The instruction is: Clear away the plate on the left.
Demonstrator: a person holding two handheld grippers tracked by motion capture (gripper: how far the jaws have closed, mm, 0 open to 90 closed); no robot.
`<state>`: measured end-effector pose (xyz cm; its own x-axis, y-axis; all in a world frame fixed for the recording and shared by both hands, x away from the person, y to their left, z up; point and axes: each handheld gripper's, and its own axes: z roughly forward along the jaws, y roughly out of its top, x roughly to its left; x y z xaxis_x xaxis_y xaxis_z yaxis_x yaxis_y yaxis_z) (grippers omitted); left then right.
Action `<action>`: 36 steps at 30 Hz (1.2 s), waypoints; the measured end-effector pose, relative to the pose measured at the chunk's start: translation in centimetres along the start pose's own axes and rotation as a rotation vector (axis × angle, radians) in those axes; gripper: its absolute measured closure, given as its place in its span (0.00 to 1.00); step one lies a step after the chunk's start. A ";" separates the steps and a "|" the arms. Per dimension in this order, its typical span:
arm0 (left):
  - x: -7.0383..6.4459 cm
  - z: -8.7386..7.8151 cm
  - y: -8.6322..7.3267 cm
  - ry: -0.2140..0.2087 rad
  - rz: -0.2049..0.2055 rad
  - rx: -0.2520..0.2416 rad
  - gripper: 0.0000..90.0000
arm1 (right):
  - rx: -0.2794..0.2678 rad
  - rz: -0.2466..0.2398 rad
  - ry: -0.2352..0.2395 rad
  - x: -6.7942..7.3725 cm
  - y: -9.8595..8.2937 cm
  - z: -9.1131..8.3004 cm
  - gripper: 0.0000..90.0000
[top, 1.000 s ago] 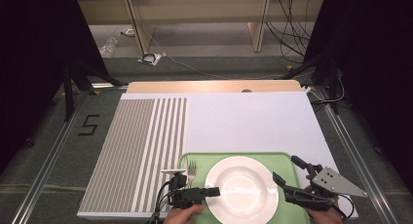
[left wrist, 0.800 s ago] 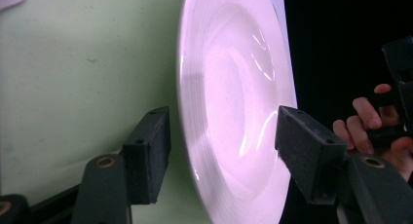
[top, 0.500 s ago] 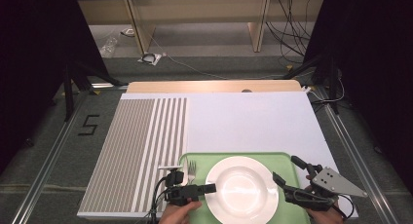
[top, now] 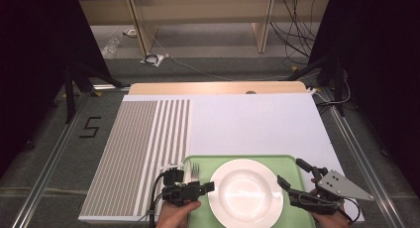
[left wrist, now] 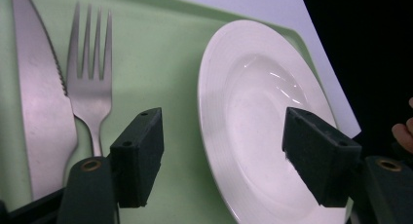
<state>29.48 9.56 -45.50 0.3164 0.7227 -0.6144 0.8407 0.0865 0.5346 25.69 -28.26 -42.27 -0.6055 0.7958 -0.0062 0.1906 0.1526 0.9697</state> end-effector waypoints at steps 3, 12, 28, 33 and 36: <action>-0.4 -0.4 0.2 0.026 0.066 -0.028 0.34 | 0.000 0.000 0.001 0.0 0.0 0.0 0.23; -1.5 -1.4 0.5 0.041 0.263 -0.095 0.32 | 0.001 0.000 0.002 0.0 0.0 0.0 0.23; -2.2 -2.6 0.6 0.035 0.413 -0.204 0.30 | 0.000 0.002 0.004 0.0 0.0 0.0 0.23; -2.1 -3.1 0.7 0.027 0.453 -0.242 0.29 | 0.000 0.001 0.005 0.0 0.0 0.0 0.23; -2.1 -3.4 0.7 0.019 0.484 -0.264 0.29 | 0.000 0.001 0.005 0.0 0.0 0.0 0.23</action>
<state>27.92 10.43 -41.87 0.6292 0.7348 -0.2531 0.4617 -0.0914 0.8823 25.70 -28.22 -42.29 -0.6089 0.7932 -0.0041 0.1914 0.1519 0.9697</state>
